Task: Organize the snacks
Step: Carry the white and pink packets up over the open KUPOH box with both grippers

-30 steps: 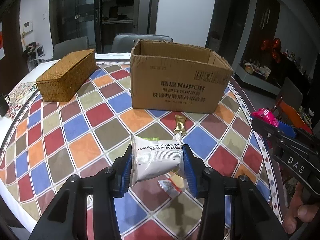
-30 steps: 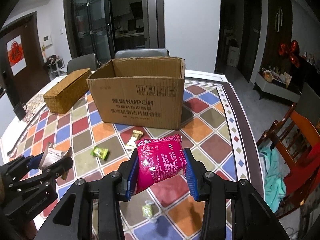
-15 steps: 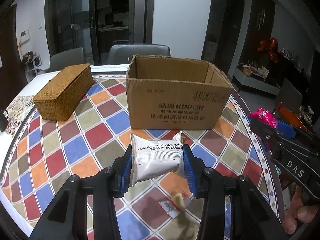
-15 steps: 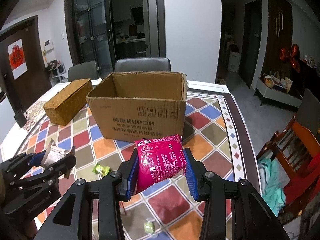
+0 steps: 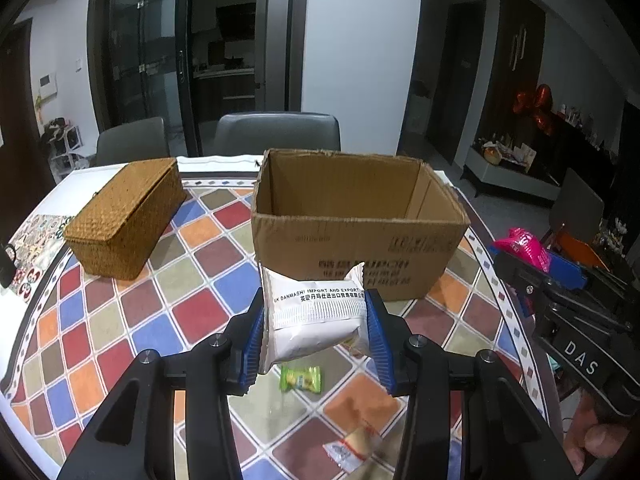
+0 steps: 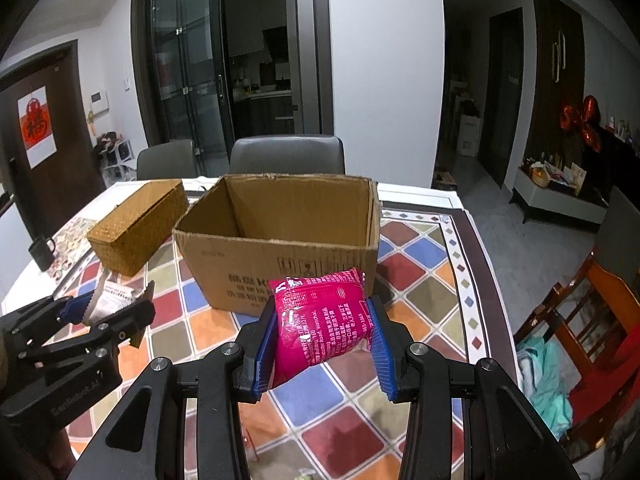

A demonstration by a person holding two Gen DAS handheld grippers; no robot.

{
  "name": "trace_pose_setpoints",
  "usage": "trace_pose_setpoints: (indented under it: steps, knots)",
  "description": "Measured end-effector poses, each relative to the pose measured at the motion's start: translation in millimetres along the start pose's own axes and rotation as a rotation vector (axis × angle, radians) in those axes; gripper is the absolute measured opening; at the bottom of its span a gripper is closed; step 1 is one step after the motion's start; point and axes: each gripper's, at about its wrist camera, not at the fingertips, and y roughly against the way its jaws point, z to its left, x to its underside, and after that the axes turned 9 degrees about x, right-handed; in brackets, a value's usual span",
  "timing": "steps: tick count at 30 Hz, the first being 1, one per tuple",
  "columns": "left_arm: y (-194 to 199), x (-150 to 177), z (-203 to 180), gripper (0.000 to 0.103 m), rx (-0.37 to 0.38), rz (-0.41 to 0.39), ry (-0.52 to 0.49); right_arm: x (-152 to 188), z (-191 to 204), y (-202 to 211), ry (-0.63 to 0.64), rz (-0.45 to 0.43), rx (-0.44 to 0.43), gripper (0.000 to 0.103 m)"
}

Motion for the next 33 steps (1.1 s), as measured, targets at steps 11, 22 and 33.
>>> trace_pose_setpoints:
  steps: [11, 22, 33]
  knots:
    - [-13.0, -26.4, 4.5, 0.046, 0.002, -0.022, -0.014, -21.3, -1.5, -13.3, -0.012, -0.027, -0.002, 0.043]
    - [-32.7, -50.9, 6.6, 0.046, 0.009, -0.038, -0.040, -36.9, 1.5, -32.9, -0.015, -0.039, -0.009, 0.043]
    - [-50.0, -66.5, 14.8, 0.046, 0.010, -0.044, -0.042, -51.7, 9.1, -49.9, -0.015, -0.051, -0.023, 0.043]
